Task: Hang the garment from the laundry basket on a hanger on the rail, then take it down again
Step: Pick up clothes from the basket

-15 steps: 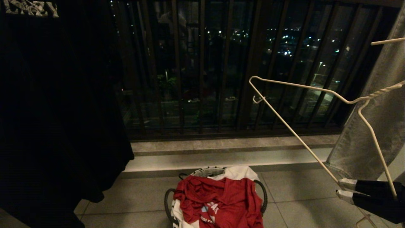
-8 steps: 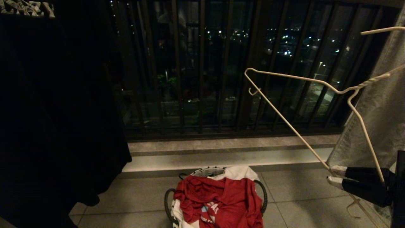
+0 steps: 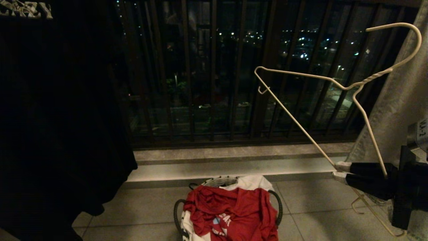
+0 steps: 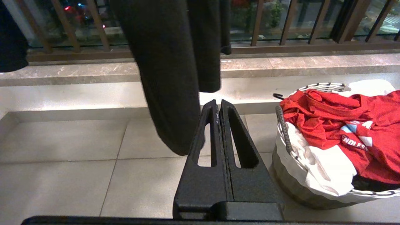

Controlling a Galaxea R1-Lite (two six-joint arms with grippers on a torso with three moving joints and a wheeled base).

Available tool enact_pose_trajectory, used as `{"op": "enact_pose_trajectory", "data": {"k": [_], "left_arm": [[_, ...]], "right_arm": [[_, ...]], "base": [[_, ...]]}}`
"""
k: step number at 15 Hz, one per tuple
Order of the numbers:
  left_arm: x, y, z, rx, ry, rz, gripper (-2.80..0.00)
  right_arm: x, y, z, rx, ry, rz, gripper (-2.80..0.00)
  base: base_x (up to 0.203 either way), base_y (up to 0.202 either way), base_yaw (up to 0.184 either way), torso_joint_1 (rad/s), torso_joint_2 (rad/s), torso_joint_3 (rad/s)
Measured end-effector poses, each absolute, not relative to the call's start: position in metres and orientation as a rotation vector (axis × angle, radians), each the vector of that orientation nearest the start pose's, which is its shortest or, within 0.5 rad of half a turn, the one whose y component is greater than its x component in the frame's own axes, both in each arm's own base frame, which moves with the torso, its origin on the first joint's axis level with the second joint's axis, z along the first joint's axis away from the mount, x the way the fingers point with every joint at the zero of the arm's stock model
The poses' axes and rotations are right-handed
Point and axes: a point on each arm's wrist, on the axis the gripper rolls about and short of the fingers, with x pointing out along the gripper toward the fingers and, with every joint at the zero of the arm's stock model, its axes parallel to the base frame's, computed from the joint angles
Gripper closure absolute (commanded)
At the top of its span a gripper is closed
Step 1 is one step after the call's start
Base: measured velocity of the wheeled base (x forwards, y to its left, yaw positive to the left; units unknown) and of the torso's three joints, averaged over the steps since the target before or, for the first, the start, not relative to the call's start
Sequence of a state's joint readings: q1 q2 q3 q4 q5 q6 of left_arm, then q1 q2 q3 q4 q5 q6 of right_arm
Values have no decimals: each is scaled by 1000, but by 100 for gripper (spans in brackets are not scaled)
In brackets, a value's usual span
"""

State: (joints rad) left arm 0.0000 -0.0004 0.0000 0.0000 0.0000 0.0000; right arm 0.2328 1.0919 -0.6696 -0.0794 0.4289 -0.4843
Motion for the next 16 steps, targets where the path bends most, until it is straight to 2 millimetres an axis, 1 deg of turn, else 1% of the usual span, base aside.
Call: {"op": "enact_pose_trajectory", "data": {"k": [6,9,11,13,16], "left_arm": [[-23,0,75,24,10,-2,0],[-21,-1,78,60,53,-33,0],[-20,-2,94,65,70,-76,0],[-13,-2,113,70,107,-106,0],[7,-3,143,109,189,-151,0]], "right_arm": [[141,43,235,-383,178,715,0],[142,43,240,-373,166,710,0],[142,43,243,-352,166,703,0],[142,43,245,-340,166,696,0],[142,43,246,-341,164,693,0]], "base": [[0,0,0,0,0,0],[0,0,0,0,0,0],[0,0,0,0,0,0],[0,0,0,0,0,0],[0,0,0,0,0,0]]}}
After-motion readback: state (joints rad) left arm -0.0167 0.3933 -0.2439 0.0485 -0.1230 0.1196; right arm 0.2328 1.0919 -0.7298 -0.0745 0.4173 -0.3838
